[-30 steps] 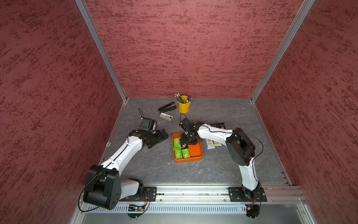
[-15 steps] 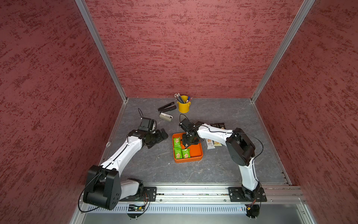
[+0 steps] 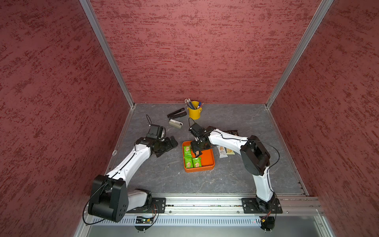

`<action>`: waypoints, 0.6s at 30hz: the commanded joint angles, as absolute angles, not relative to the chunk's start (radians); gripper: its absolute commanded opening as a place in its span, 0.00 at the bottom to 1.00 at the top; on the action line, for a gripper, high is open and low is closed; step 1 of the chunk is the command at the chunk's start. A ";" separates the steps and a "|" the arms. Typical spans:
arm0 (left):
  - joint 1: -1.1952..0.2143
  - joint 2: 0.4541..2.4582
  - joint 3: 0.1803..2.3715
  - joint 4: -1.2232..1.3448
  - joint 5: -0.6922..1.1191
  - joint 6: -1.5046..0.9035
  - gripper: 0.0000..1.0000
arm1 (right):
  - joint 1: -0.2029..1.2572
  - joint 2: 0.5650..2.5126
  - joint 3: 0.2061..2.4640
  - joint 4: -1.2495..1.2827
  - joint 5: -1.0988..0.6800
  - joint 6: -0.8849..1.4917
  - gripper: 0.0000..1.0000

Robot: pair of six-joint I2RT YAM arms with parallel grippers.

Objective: Take the cookies out of the storage box
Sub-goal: Pick up the cookie from the storage box.

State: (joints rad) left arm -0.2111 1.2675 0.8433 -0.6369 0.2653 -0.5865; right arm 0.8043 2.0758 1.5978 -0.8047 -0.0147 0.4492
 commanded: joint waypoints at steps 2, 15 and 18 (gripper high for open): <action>-0.204 1.248 0.850 -0.652 0.272 -0.577 1.00 | 0.816 2.096 1.650 -0.835 0.008 0.395 0.68; -0.203 1.227 0.828 -0.657 0.264 -0.585 1.00 | 0.828 2.155 1.689 -0.880 0.042 0.370 0.66; -0.204 1.226 0.827 -0.658 0.263 -0.584 1.00 | 0.830 2.164 1.688 -0.887 0.048 0.370 0.64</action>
